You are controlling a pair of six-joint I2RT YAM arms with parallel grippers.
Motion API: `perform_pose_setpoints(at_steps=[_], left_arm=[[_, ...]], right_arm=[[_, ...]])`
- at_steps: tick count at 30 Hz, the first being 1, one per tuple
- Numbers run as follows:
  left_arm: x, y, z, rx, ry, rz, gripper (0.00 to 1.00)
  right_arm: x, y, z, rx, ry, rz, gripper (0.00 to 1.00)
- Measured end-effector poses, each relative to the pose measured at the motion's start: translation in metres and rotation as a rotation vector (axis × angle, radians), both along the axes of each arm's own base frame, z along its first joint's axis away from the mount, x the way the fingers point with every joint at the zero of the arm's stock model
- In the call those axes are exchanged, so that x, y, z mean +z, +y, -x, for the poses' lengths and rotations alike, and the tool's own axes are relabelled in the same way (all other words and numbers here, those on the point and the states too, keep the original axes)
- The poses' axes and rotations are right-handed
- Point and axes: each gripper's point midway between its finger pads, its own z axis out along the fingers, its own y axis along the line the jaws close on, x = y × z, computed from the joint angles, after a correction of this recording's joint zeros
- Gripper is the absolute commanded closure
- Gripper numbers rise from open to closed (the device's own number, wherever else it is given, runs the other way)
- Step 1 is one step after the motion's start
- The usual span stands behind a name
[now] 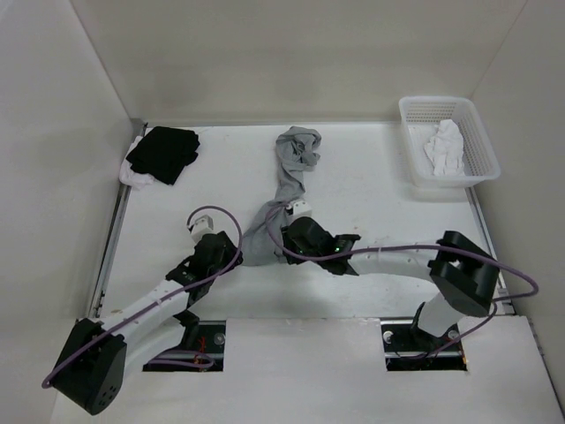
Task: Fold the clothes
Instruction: Flatten the tank top out
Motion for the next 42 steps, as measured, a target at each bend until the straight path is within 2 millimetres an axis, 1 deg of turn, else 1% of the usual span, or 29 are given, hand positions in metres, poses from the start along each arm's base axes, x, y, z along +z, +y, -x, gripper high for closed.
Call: perform_pose_setpoints(at_steps=[2,5,10,12,15,16,19,21,22,23,26,28,31,33,35,38,40,42], left_arm=[[-0.011,0.005,0.004,0.016,0.037,-0.037,0.58],[-0.01,0.005,-0.001,0.029,0.047,-0.053,0.62],[-0.013,0.007,0.0,0.046,0.076,-0.087,0.73],[-0.015,0.005,0.002,0.042,0.088,-0.096,0.74],[-0.015,-0.003,0.005,0.019,0.099,-0.101,0.75],[-0.015,-0.004,0.006,0.014,0.1,-0.101,0.77],[-0.016,-0.007,0.008,0.005,0.11,-0.104,0.9],[-0.018,-0.007,0.009,0.004,0.117,-0.107,0.95],[-0.018,-0.007,0.009,0.003,0.119,-0.107,0.96],[-0.018,-0.007,0.01,0.001,0.12,-0.106,0.97],[-0.014,-0.004,0.011,0.007,0.119,-0.102,0.98],[-0.007,-0.001,0.008,0.02,0.096,-0.088,0.99],[0.007,0.005,0.001,0.052,0.051,-0.06,0.99],[0.014,0.008,-0.004,0.069,0.028,-0.049,1.0],[0.019,0.012,-0.007,0.084,0.015,-0.044,1.0],[0.024,0.018,-0.012,0.106,0.0,-0.042,1.0],[0.027,0.022,-0.015,0.122,-0.012,-0.035,1.0],[0.033,0.027,-0.018,0.145,-0.03,-0.024,1.0]], right_arm=[[-0.013,0.006,-0.004,0.019,0.008,0.048,0.65],[-0.027,0.011,-0.006,0.039,0.017,0.097,0.65],[-0.032,0.016,-0.008,0.056,0.014,0.123,0.65],[-0.033,0.017,-0.009,0.058,0.012,0.126,0.64],[-0.034,0.02,-0.011,0.063,0.01,0.132,0.62],[-0.036,0.02,-0.012,0.064,0.009,0.136,0.62],[-0.043,0.023,-0.014,0.073,0.012,0.156,0.6],[-0.048,0.024,-0.015,0.079,0.016,0.174,0.6],[-0.05,0.024,-0.015,0.081,0.019,0.181,0.61],[-0.052,0.024,-0.015,0.083,0.021,0.189,0.68],[-0.053,0.023,-0.015,0.087,0.02,0.197,0.81],[-0.052,0.022,-0.016,0.08,0.015,0.2,0.85],[-0.049,0.019,-0.019,0.057,0.0,0.201,0.9],[-0.041,0.016,-0.019,0.043,-0.013,0.184,0.9],[-0.029,0.011,-0.018,0.027,-0.03,0.152,0.91],[-0.008,-0.004,-0.016,-0.013,-0.053,0.077,0.91],[0.007,-0.02,-0.016,-0.055,-0.068,0.011,0.91],[0.02,-0.041,-0.017,-0.115,-0.08,-0.071,0.92]])
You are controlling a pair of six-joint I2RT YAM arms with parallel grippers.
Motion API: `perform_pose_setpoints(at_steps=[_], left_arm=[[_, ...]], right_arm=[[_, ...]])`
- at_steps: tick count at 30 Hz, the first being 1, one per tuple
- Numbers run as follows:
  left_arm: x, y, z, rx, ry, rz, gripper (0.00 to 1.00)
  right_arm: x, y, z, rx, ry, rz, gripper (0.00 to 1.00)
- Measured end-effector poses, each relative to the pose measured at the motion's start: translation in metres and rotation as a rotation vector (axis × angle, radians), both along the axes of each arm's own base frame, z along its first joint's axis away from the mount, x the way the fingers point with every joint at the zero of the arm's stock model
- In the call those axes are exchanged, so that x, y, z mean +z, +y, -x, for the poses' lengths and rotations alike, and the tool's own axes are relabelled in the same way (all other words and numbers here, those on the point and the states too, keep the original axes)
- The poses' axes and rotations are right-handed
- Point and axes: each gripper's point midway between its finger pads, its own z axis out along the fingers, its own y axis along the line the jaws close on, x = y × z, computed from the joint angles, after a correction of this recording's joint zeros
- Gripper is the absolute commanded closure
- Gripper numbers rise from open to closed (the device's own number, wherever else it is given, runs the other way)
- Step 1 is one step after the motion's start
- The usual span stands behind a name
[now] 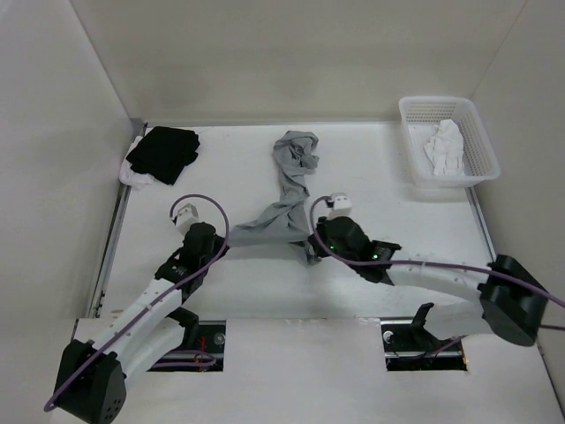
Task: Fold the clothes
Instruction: Flatten the tank top out
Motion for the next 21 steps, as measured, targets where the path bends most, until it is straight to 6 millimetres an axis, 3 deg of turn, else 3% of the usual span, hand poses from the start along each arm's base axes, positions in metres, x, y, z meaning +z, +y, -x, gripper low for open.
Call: perform_pose_setpoints(at_steps=[3,5,7,9,11,16,21], left_arm=[[0.013,0.006,-0.006,0.024,-0.039,0.019,1.0],[0.024,0.008,-0.01,0.032,-0.069,0.037,1.0],[0.033,0.012,-0.013,0.047,-0.099,0.047,1.0],[0.039,0.02,-0.015,0.074,-0.121,0.049,1.0],[0.044,0.027,-0.017,0.097,-0.14,0.052,1.0],[0.062,0.03,-0.023,0.108,-0.182,0.066,1.0],[0.076,0.027,-0.027,0.096,-0.213,0.084,1.0]], right_arm=[[0.009,-0.037,0.0,-0.112,-0.003,-0.135,0.92],[0.006,-0.063,0.003,-0.198,0.014,-0.224,0.86],[-0.006,-0.089,0.01,-0.285,0.044,-0.295,0.75],[-0.024,-0.114,0.017,-0.366,0.079,-0.32,0.75],[-0.035,-0.125,0.025,-0.396,0.108,-0.309,0.74],[-0.03,-0.116,0.024,-0.369,0.131,-0.278,0.48],[-0.04,-0.066,0.042,-0.173,0.221,-0.21,0.38]])
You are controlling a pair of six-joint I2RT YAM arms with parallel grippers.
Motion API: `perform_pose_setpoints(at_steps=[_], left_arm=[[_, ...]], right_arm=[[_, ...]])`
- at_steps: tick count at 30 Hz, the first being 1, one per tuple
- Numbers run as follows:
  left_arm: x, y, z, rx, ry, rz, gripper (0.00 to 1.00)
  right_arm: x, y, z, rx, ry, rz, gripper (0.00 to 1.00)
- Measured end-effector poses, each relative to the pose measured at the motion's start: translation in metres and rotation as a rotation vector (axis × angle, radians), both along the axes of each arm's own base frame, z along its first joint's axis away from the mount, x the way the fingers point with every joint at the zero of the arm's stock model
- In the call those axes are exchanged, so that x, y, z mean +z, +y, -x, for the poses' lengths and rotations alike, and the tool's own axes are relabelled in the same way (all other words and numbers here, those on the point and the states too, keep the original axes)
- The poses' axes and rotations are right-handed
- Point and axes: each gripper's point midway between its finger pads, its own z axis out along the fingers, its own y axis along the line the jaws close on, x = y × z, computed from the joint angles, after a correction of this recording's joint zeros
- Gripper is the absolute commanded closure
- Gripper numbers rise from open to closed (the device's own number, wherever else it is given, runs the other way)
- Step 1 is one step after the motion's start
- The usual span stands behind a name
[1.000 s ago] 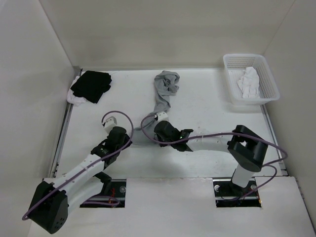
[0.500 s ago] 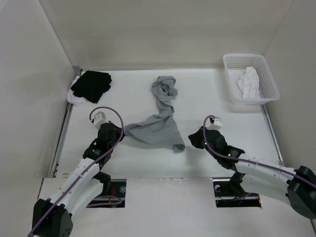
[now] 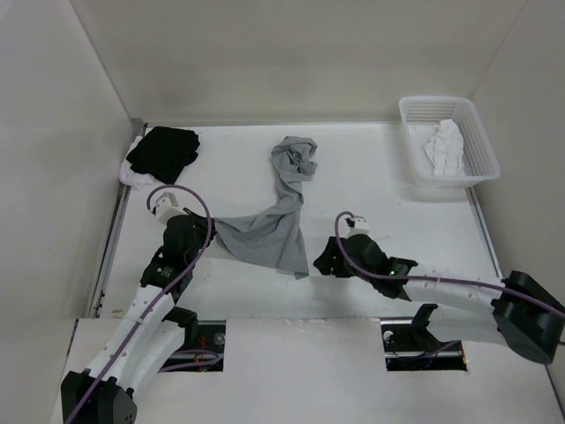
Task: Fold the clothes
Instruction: Flatten the tank top out
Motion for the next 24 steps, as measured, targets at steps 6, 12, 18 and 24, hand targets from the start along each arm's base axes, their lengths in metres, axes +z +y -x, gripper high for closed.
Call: perform_pose_setpoints(at_steps=[6,12,18,24], left_arm=[[0.013,-0.004,-0.003,-0.015,-0.025,0.007,1.0],[0.038,-0.022,-0.006,-0.073,-0.084,0.021,1.0],[0.062,-0.042,-0.008,-0.138,-0.147,0.037,1.0],[0.067,-0.047,-0.011,-0.146,-0.167,0.046,1.0]], right_arm=[[-0.016,0.054,0.003,0.157,0.045,-0.003,0.49],[-0.029,0.074,-0.028,0.14,0.043,-0.005,0.96],[0.029,0.048,-0.037,0.071,-0.086,-0.003,0.93],[0.14,0.027,-0.038,0.043,-0.252,-0.005,0.7]])
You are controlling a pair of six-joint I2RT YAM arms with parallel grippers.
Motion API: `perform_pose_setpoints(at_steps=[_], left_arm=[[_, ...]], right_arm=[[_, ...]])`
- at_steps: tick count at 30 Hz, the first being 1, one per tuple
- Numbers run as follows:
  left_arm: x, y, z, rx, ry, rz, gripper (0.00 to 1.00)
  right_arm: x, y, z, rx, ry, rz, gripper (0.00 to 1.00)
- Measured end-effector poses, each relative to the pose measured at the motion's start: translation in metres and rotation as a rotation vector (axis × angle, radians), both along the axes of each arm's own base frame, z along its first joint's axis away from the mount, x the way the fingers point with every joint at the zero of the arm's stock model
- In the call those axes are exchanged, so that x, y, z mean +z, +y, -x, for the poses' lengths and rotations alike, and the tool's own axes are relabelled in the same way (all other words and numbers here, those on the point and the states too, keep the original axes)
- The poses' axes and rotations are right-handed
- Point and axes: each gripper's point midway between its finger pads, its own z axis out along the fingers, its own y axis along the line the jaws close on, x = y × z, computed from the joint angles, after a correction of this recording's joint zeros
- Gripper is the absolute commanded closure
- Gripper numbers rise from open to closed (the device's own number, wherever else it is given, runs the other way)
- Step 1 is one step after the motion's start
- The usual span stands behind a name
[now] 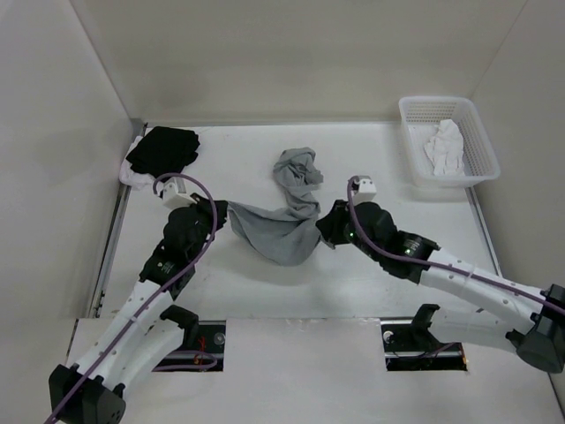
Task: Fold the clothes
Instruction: Flatten the tank top out
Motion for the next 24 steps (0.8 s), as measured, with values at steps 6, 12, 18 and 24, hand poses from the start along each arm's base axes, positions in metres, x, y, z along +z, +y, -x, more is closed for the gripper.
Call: perform_pose_setpoints(at_steps=[6,12,18,24], left_arm=[[0.011,0.019,0.004,0.052,-0.039,0.017,1.0],[0.0,0.041,0.013,0.114,-0.023,0.009,1.0],[-0.02,0.054,0.017,0.145,0.035,-0.007,1.0],[-0.025,0.051,0.018,0.129,0.048,-0.006,1.0]], right_arm=[[-0.071,0.011,0.043,0.119,0.135,0.215,0.45],[-0.121,-0.026,0.069,0.086,0.242,0.265,0.6],[-0.158,-0.026,0.085,0.068,0.356,0.231,0.48],[-0.176,0.019,0.111,0.187,0.408,0.221,0.49]])
